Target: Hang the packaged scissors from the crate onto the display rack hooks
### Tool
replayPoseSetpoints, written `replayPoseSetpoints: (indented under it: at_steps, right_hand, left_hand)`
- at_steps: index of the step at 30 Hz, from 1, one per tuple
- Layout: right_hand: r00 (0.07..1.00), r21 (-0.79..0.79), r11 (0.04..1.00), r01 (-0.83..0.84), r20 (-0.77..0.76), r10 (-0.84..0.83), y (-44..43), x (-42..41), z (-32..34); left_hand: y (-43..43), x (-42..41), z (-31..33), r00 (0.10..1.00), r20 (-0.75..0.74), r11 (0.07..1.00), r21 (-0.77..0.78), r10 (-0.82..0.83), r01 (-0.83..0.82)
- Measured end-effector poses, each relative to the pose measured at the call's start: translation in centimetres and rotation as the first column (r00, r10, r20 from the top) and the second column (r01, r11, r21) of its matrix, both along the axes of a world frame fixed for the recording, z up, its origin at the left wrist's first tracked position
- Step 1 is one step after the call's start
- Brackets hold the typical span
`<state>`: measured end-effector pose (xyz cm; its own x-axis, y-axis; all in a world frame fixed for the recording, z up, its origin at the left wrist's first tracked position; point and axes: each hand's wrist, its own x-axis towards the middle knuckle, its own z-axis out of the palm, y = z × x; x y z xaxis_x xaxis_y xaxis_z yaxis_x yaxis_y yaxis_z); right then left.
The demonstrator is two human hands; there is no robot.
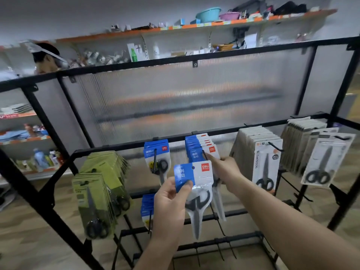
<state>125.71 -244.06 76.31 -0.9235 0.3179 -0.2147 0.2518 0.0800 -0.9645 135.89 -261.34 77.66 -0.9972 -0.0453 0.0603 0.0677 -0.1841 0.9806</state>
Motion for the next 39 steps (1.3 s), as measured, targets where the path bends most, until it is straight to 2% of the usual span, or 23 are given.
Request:
replayPoseSetpoints:
  at_steps: [3, 9, 12, 16, 18, 22, 29, 35, 39]
  right_hand:
    - [0.999, -0.027, 0.999, -0.025, 0.027, 0.026, -0.1, -0.8, 0.6]
    - [0.998, -0.058, 0.998, -0.036, 0.04, 0.039, -0.2, -1.2, 0.6]
    - [0.996, 0.019, 0.996, -0.087, -0.023, 0.087, 0.5, -0.4, 0.3]
    - [0.99, 0.172, 0.985, 0.009, -0.142, 0.016, 2.9, 1.7, -0.6]
    - [0.983, 0.214, 0.977, -0.008, -0.178, 0.047, 4.1, 2.9, -0.6]
    - [0.971, 0.281, 0.959, -0.027, -0.219, 0.092, 5.5, 5.4, -0.1]
    - [0.966, 0.232, 0.968, -0.098, -0.213, 0.149, 6.4, 8.7, 0.2]
    - [0.965, 0.238, 0.968, -0.081, -0.224, 0.136, 7.2, 9.7, 0.1]
    - [0.963, 0.233, 0.969, -0.083, -0.23, 0.138, 8.0, 10.6, -0.2]
  left_hand:
    - [0.7, 0.2, -0.5, 0.999, 0.018, 0.999, -0.047, 0.026, -0.026]
    - [1.9, 0.9, -0.4, 0.999, 0.029, 0.999, -0.017, 0.033, -0.032]
    - [2.2, 0.5, -0.1, 0.999, 0.005, 0.997, -0.07, 0.043, -0.043]
    - [3.1, -0.5, -0.2, 0.999, -0.038, 0.98, -0.196, 0.023, -0.031]
    - [4.0, -1.2, -0.1, 0.998, -0.059, 0.969, -0.247, 0.003, -0.017]
    - [5.5, -3.1, 0.2, 0.997, -0.059, 0.968, -0.246, 0.043, -0.056]
    - [6.0, -4.9, -0.8, 0.996, -0.014, 0.943, -0.319, 0.093, -0.093]
    - [5.9, -5.2, -1.6, 0.995, 0.03, 0.95, -0.299, 0.099, -0.085]
    - [5.6, -5.2, -2.3, 0.999, 0.011, 0.957, -0.288, 0.037, -0.032]
